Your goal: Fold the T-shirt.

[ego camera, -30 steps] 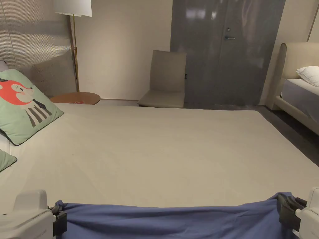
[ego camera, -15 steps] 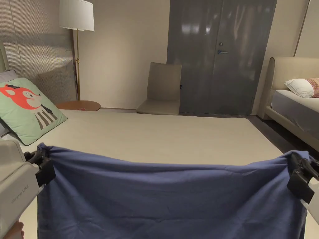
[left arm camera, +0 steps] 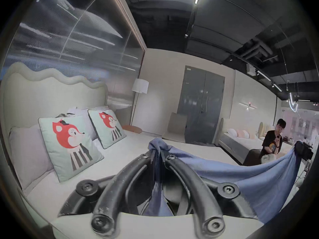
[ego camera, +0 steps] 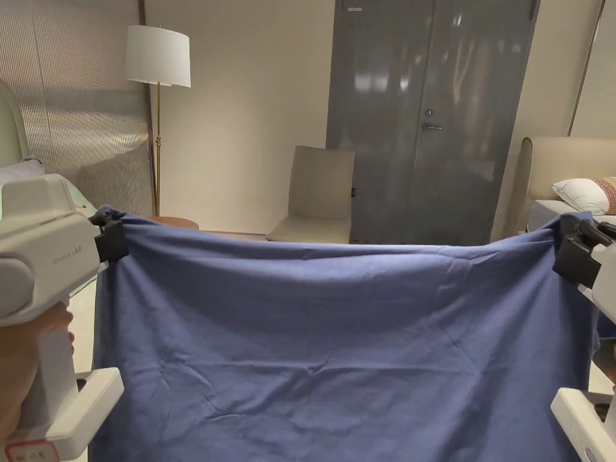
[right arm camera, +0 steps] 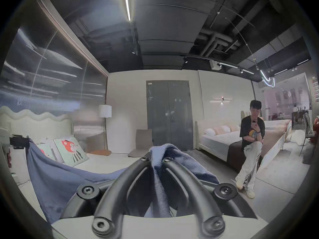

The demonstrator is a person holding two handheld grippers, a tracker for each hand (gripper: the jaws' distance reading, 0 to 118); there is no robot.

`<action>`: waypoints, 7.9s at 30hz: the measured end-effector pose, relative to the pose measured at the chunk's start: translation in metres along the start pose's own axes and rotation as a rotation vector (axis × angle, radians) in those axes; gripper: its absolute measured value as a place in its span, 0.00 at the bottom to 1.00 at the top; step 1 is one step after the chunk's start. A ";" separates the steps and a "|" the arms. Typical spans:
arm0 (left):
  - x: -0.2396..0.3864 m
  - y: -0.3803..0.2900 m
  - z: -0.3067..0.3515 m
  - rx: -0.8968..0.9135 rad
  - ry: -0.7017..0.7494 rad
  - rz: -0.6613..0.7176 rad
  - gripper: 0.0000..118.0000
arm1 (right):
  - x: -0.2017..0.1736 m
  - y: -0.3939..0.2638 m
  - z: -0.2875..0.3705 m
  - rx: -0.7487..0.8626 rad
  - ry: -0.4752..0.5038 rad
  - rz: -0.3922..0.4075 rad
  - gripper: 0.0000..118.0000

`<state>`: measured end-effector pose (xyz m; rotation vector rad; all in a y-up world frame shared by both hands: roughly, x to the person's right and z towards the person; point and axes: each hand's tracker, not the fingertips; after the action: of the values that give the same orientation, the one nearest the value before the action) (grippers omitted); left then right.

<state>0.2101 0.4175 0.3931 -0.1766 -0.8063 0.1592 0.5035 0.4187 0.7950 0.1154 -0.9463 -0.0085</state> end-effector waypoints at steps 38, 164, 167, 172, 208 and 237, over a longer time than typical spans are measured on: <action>0.023 0.054 -0.279 0.075 0.007 0.097 0.02 | -0.036 0.025 -0.299 0.049 -0.076 0.135 0.05; -0.094 -0.312 0.114 -0.687 0.035 -0.005 0.04 | 0.057 -0.293 0.185 -0.827 -0.063 -0.028 0.05; -0.090 -0.296 0.118 -0.651 0.027 0.008 0.04 | 0.056 -0.274 0.185 -0.752 -0.059 -0.015 0.04; -0.081 -0.255 0.104 -0.563 0.008 0.051 0.04 | 0.053 -0.231 0.164 -0.600 -0.078 -0.029 0.04; -0.048 -0.257 -0.065 -0.574 0.013 -0.019 0.90 | 0.051 -0.271 -0.007 -0.633 -0.096 0.097 0.87; -0.084 -0.311 0.011 -0.719 0.046 -0.164 0.84 | 0.044 -0.242 0.114 -0.471 -0.129 0.024 0.00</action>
<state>0.1676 0.0981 0.4090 -0.7859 -0.8014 -0.2975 0.4480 0.1644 0.8720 -0.3355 -1.0508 -0.2175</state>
